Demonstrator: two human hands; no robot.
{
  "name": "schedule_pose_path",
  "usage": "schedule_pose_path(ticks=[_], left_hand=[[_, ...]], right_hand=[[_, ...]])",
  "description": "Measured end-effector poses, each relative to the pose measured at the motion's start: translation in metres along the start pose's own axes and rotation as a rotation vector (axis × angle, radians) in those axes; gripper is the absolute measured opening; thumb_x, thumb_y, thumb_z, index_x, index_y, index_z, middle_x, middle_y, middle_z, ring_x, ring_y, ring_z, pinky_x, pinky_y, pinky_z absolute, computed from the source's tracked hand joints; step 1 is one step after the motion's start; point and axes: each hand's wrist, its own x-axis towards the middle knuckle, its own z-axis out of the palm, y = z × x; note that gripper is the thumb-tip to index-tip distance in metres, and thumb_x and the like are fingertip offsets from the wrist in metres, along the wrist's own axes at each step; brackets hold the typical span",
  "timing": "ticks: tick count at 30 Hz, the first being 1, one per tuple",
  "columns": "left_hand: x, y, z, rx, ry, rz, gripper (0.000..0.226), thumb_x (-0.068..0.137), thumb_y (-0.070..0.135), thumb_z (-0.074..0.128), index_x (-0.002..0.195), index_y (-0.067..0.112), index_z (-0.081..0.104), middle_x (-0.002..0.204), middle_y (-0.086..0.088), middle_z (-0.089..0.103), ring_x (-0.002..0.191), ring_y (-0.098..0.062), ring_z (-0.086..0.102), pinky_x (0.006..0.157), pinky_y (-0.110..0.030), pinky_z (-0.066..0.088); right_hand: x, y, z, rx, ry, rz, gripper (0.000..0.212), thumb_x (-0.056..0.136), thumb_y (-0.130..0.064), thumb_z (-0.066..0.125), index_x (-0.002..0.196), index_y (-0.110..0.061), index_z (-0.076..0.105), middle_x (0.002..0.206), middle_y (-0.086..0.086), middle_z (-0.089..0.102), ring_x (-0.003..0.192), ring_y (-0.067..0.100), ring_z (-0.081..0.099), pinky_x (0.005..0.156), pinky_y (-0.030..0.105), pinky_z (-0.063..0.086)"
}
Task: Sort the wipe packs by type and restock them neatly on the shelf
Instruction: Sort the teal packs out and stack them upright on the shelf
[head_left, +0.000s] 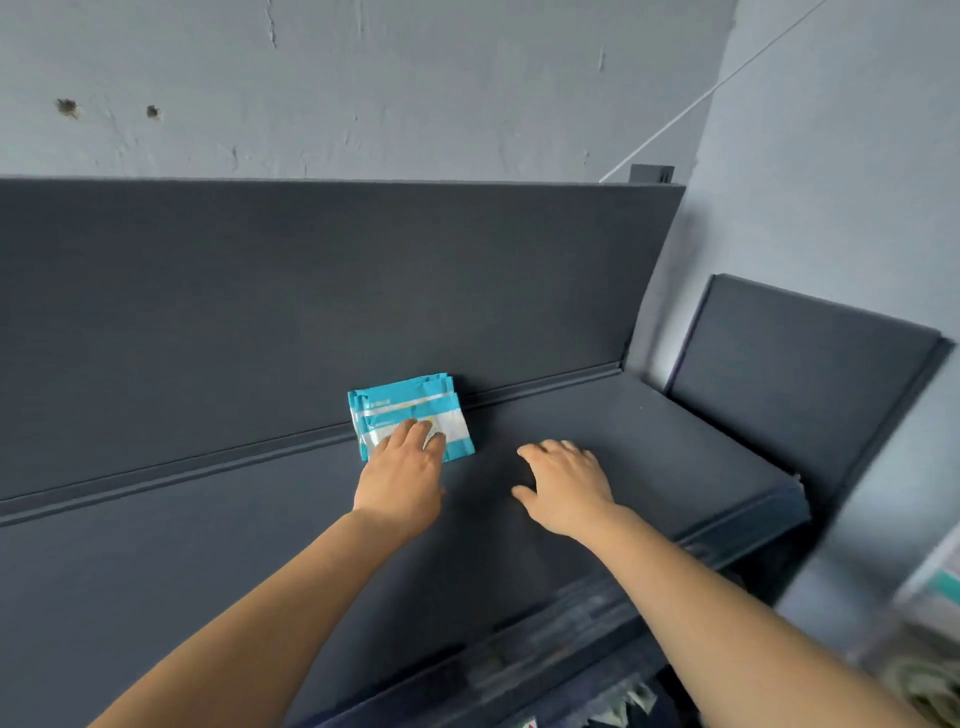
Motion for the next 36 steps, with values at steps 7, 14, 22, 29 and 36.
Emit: schedule_pose_path(ticks=[7, 14, 22, 29, 36], left_hand=[[-0.022, 0.042, -0.019, -0.038, 0.004, 0.26, 0.042, 0.089, 0.03, 0.057, 0.127, 0.015, 0.05, 0.132, -0.005, 0.048, 0.126, -0.024, 0.042, 0.103, -0.036, 0.036], [-0.069, 0.117, -0.039, -0.049, 0.054, 0.485, 0.036, 0.088, 0.026, 0.054, 0.124, 0.017, 0.053, 0.125, -0.002, 0.052, 0.12, -0.024, 0.045, 0.097, -0.034, 0.038], [-0.158, 0.216, -0.044, -0.109, 0.02, 0.639, 0.028, 0.089, 0.026, 0.054, 0.116, 0.018, 0.054, 0.123, -0.002, 0.053, 0.121, -0.023, 0.044, 0.096, -0.034, 0.038], [-0.246, 0.284, -0.033, -0.107, -0.078, 0.777, 0.036, 0.088, 0.024, 0.055, 0.123, 0.017, 0.051, 0.127, -0.003, 0.051, 0.123, -0.024, 0.043, 0.096, -0.036, 0.041], [-0.308, 0.328, -0.025, -0.107, -0.117, 0.989, 0.035, 0.089, 0.023, 0.056, 0.123, 0.017, 0.052, 0.122, -0.003, 0.054, 0.117, -0.023, 0.048, 0.091, -0.036, 0.044]], right_hand=[[-0.1, 0.024, -0.03, -0.037, 0.022, 0.254, 0.051, 0.092, -0.044, 0.055, 0.137, -0.022, 0.046, 0.134, 0.004, 0.054, 0.127, 0.025, 0.046, 0.103, 0.04, 0.038], [-0.224, 0.051, -0.046, -0.081, 0.027, 0.472, 0.049, 0.09, -0.042, 0.055, 0.134, -0.022, 0.048, 0.128, 0.005, 0.055, 0.122, 0.027, 0.047, 0.098, 0.039, 0.041], [-0.373, 0.075, -0.047, -0.115, -0.029, 0.617, 0.047, 0.09, -0.041, 0.057, 0.131, -0.019, 0.051, 0.126, 0.008, 0.055, 0.118, 0.029, 0.05, 0.095, 0.038, 0.042], [-0.5, 0.081, -0.035, -0.106, -0.123, 0.762, 0.044, 0.09, -0.039, 0.057, 0.129, -0.018, 0.049, 0.122, 0.008, 0.056, 0.112, 0.029, 0.052, 0.087, 0.037, 0.044], [-0.596, 0.061, -0.03, -0.082, -0.171, 0.971, 0.05, 0.091, -0.034, 0.056, 0.138, -0.025, 0.043, 0.129, 0.006, 0.054, 0.12, 0.029, 0.05, 0.094, 0.041, 0.046]])
